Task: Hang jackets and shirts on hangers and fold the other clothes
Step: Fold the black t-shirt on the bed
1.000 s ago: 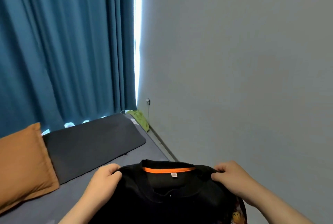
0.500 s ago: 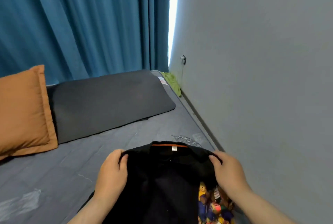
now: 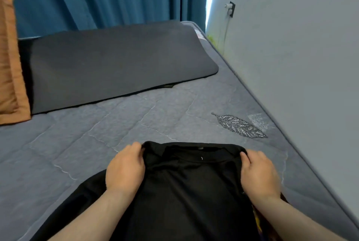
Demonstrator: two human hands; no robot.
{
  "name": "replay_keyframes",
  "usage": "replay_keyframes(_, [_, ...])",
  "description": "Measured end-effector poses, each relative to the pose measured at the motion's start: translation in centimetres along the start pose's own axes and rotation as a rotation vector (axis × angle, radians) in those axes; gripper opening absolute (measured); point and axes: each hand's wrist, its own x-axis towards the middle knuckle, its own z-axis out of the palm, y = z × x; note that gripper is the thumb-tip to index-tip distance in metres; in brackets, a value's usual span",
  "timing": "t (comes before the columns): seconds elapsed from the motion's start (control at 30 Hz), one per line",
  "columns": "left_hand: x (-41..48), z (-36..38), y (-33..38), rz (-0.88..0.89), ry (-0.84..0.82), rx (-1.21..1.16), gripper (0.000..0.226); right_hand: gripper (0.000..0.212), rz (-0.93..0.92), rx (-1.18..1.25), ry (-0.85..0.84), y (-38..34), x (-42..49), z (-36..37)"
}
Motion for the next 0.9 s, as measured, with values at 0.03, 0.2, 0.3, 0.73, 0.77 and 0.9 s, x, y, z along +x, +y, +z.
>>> replay_keyframes(0.03, [1.5,0.0,0.0,0.051,0.020,0.045,0.024,0.029,0.000,-0.002,-0.008,-0.1,1.1,-0.1])
replay_keyframes(0.2, [9.7,0.8,0.2,0.156,-0.010,0.148,0.023,0.031,-0.108,-0.140,-0.014,-1.7,9.4,0.7])
replay_keyframes(0.3, [14.2,1.8,0.7,0.147,0.018,0.140,0.025,0.032,-0.168,-0.213,-0.037,-2.7,14.6,2.0])
replay_keyframes(0.73, [21.0,2.6,1.7,0.031,-0.045,0.209,0.033,0.034,-0.357,-0.393,-0.108,-6.4,24.1,3.1])
replay_keyframes(0.77, [21.1,2.5,1.9,0.019,-0.066,0.218,0.033,0.037,-0.343,-0.398,-0.077,-6.9,23.6,2.3])
replay_keyframes(0.9, [21.2,2.8,1.9,0.026,-0.083,0.241,0.033,0.059,-0.464,-0.336,-0.024,-9.5,15.3,0.8])
